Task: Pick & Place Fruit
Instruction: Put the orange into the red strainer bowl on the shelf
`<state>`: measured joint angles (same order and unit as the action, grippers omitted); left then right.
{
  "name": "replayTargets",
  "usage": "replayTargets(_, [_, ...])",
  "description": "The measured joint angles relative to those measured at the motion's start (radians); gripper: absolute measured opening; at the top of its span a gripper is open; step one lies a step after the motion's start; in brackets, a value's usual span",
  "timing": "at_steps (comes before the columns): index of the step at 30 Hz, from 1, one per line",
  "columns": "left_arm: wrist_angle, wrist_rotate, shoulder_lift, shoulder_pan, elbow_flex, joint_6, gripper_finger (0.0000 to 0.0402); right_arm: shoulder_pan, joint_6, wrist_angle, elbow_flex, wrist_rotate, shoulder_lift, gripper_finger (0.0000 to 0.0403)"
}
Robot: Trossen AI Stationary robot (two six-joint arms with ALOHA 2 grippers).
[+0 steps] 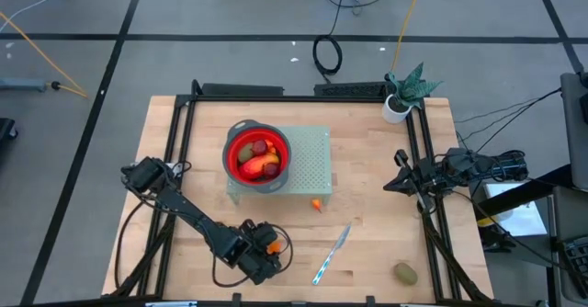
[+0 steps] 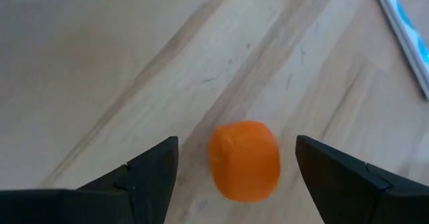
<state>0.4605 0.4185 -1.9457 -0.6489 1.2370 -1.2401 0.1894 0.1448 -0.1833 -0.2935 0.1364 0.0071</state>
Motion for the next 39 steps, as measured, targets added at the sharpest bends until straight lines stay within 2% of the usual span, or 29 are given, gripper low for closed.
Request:
replayTargets(27, [-0.062, -0.019, -0.062, 0.004, -0.018, 0.008, 0.0288, 0.0, -0.007, 0.007, -0.001, 0.0, 0.0, 0.0004])
replayTargets(30, [-0.057, -0.021, -0.062, 0.0, -0.018, 0.029, 0.0261, 0.0, -0.007, 0.007, -0.001, 0.0, 0.0, 0.0004])
replayTargets(36, [-0.044, -0.037, -0.059, -0.003, -0.019, 0.02, 0.0176, 0.0, -0.007, 0.007, -0.001, 0.0, 0.0, 0.0004])
replayTargets(39, [-0.049, -0.092, -0.035, -0.004, -0.019, -0.014, 0.0133, 0.0, -0.007, 0.007, -0.001, 0.0, 0.0, 0.0004])
